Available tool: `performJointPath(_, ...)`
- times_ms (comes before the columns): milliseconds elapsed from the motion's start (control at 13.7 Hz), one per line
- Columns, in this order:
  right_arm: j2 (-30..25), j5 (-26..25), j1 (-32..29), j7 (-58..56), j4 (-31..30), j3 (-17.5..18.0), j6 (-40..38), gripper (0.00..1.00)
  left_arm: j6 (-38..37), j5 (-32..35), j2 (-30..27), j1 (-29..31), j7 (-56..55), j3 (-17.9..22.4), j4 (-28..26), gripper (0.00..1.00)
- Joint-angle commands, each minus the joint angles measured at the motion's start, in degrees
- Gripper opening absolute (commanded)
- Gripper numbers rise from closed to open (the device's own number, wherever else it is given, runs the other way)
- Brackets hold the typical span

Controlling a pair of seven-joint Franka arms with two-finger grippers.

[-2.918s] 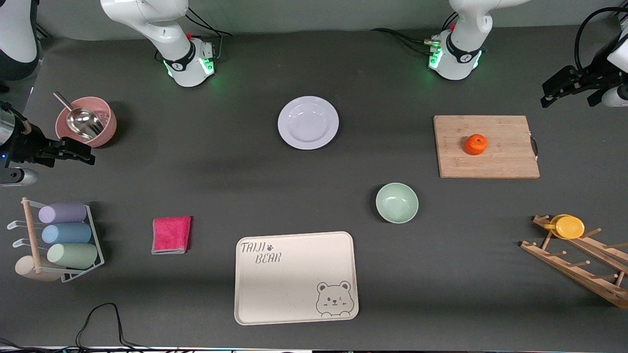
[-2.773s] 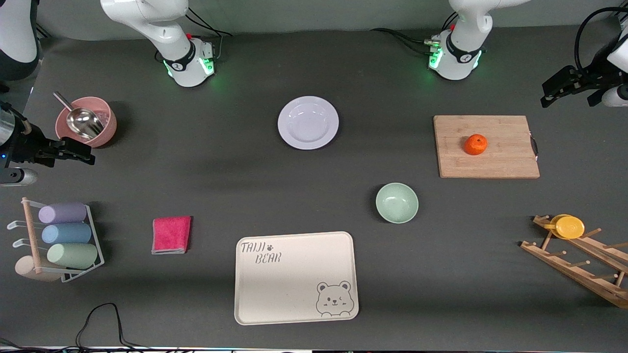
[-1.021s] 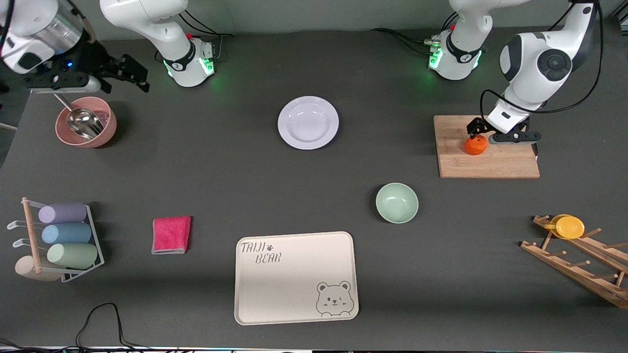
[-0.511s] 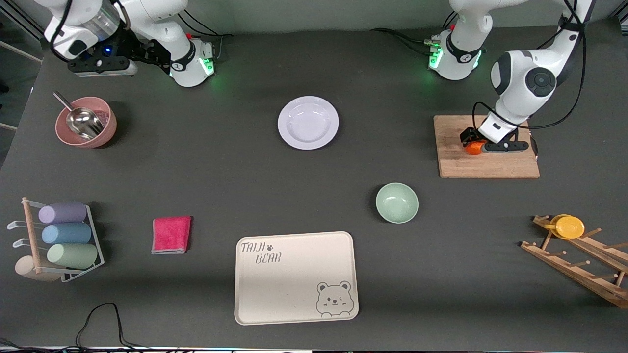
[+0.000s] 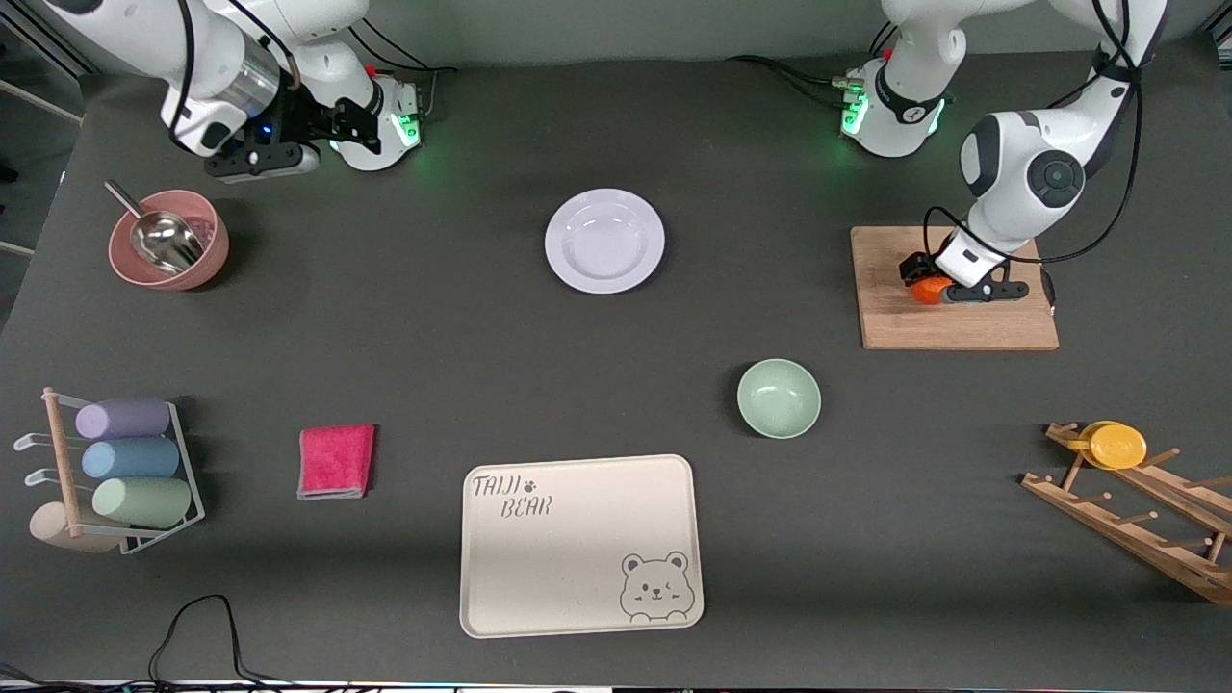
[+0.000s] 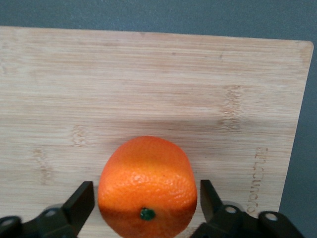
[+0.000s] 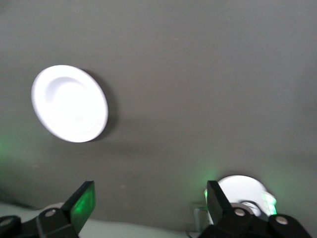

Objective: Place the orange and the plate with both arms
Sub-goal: 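Lift the orange and carry it toward the white plate with the left gripper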

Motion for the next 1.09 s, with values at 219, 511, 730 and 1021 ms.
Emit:
performJointPath(219, 4.92, 15.72, -0.1, -19.2, -10.95, -2.69, 13.1, 1.0, 0.54, 0.64, -2.32, 0.6, 1.07, -0.18, -1.09, 0.0)
performJointPath(511, 11.68, 29.79, -0.19, -35.79, -15.53, -4.26, 19.97, 1.0, -19.62, 0.38, -11.53, -0.28, 1.25, -0.62, 5.83, 0.0)
performJointPath(730, 19.86, 42.7, -0.1, -54.32, -17.99, -8.13, 20.86, 1.0, -41.83, -3.29, -19.01, -3.69, 1.6, -0.62, 16.35, 0.0)
performJointPath(1021, 30.06, 54.32, 0.25, -72.37, -18.53, -11.04, 20.42, 1.0, -63.6, -12.0, -20.79, -8.79, -0.67, -0.71, 32.72, 0.0)
